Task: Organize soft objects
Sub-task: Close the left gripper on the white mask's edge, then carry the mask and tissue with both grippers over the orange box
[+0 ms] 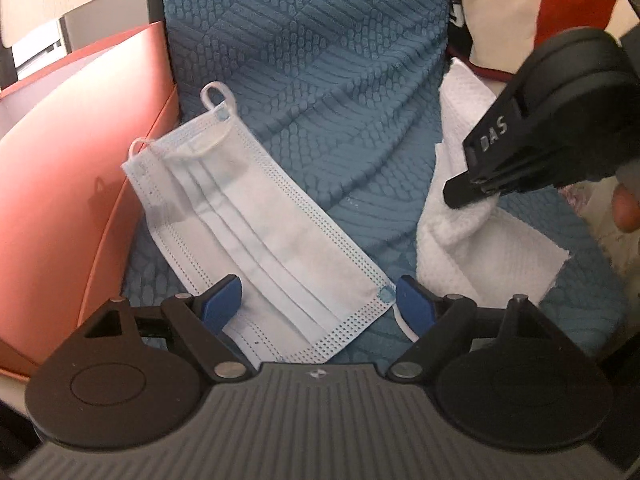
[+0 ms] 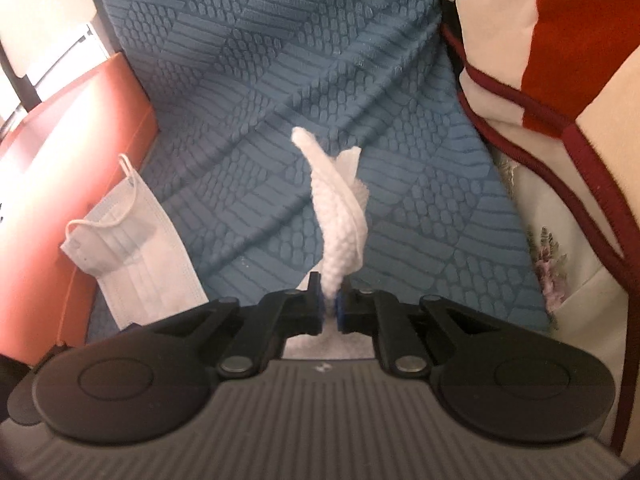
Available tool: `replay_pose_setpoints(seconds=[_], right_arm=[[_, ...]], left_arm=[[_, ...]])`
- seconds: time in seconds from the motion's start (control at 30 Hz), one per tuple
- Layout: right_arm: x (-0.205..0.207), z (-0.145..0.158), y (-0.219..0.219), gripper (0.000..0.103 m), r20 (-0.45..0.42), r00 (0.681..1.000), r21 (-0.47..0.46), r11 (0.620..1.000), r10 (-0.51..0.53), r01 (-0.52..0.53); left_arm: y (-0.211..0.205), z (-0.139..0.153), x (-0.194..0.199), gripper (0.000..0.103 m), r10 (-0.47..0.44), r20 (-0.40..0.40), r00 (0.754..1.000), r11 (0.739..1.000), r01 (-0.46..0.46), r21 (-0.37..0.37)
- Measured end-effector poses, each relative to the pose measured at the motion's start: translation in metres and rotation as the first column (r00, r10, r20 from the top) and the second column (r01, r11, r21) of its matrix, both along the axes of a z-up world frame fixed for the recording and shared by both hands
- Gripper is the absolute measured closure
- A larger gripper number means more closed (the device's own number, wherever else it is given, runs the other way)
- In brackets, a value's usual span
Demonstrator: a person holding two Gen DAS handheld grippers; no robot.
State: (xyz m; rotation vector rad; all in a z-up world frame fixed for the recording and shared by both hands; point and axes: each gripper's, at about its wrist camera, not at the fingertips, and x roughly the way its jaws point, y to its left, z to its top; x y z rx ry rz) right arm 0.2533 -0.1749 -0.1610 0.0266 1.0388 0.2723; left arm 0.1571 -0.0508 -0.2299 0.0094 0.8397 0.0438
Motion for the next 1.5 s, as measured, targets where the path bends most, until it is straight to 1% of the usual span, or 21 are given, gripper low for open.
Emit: replay_pose_setpoints(seconds=[0.03,0.07,0.1,0.13,0.2,0.23,0.3,0.33,0.47,0.53,0.63,0.77,0.93,1.17,1.23,1.3,1.4,1.5], right_arm=[[0.0,-0.001,0.001,0.093,-0.005,1.0,-0.002,1.0,0.0,0.0],[0.001,-0.002,0.001,0.093,-0.009,1.0,-0.001,1.0,0.0,0.0],[0.001,-0.002,0.002,0.093,-0.014,1.0,0.001,1.0,0.0,0.0],[0.002,-0.003,0.002,0.093,-0.018,1.0,0.003,1.0,-0.001,0.001],[0.004,-0.003,0.001,0.093,-0.025,1.0,0.007,1.0,-0.005,0.005],[0.004,-0.004,0.0,0.093,-0.027,1.0,0.01,1.0,-0.007,0.007],[0.005,-0.004,-0.002,0.093,-0.032,0.999,0.018,1.0,-0.011,0.012],[0.005,-0.003,-0.002,0.093,-0.032,0.999,0.024,1.0,-0.014,0.015],[0.003,0.001,-0.005,0.093,-0.013,1.0,0.041,0.999,-0.018,0.019],[0.001,0.003,-0.006,0.093,-0.015,1.0,0.055,0.998,-0.018,0.019],[-0.002,0.007,-0.008,0.093,-0.017,1.0,0.078,0.997,-0.022,0.023],[-0.01,0.013,-0.009,0.093,-0.013,1.0,0.108,0.994,-0.027,0.029],[-0.024,0.019,-0.005,0.093,0.0,1.0,0.092,0.995,-0.023,0.023],[-0.043,0.02,-0.001,0.093,0.007,1.0,0.071,0.997,-0.018,0.017],[-0.049,0.019,-0.001,0.093,0.007,1.0,0.067,0.998,-0.018,0.018],[-0.054,0.02,-0.001,0.093,0.009,1.0,0.066,0.998,-0.023,0.022],[-0.062,0.02,-0.003,0.093,0.01,0.999,0.068,0.997,-0.034,0.033],[-0.069,0.021,-0.003,0.093,0.006,0.999,0.066,0.997,-0.043,0.042]], left_arm=[[0.0,0.0,0.0,0.019,0.003,0.003,1.0,1.0,-0.003,-0.002],[-0.001,0.0,-0.001,0.025,0.002,0.009,1.0,1.0,-0.002,0.0],[-0.002,0.0,-0.002,0.035,-0.001,0.018,1.0,1.0,0.001,0.002],[-0.003,0.001,-0.003,0.04,-0.001,0.025,1.0,1.0,0.0,0.004],[-0.004,0.003,-0.004,0.056,-0.001,0.029,1.0,1.0,0.001,0.002],[-0.003,0.004,-0.005,0.061,0.001,0.03,1.0,1.0,-0.001,-0.002],[0.001,0.004,-0.006,0.079,0.016,0.035,0.999,1.0,-0.016,-0.003],[0.004,0.005,-0.006,0.079,0.024,0.03,0.999,1.0,-0.024,-0.011],[0.019,0.01,-0.008,0.083,0.064,0.028,0.998,0.993,-0.061,-0.104],[0.023,0.018,-0.014,0.084,0.07,0.056,0.996,0.991,-0.063,-0.118],[0.024,0.029,-0.021,0.085,0.061,0.097,0.993,0.994,-0.052,-0.1],[0.036,0.038,-0.031,0.085,0.079,0.104,0.991,0.984,-0.061,-0.169],[0.037,0.045,-0.036,0.085,0.055,0.108,0.993,0.985,-0.036,-0.171],[0.045,0.05,-0.04,0.086,0.053,0.096,0.994,0.978,-0.032,-0.208],[0.047,0.051,-0.042,0.087,0.054,0.094,0.994,0.975,-0.032,-0.219],[0.048,0.053,-0.043,0.09,0.047,0.099,0.994,0.974,-0.023,-0.223],[0.045,0.057,-0.048,0.094,0.026,0.107,0.994,0.978,-0.003,-0.209],[0.044,0.063,-0.051,0.095,0.017,0.111,0.994,0.977,0.007,-0.215]])
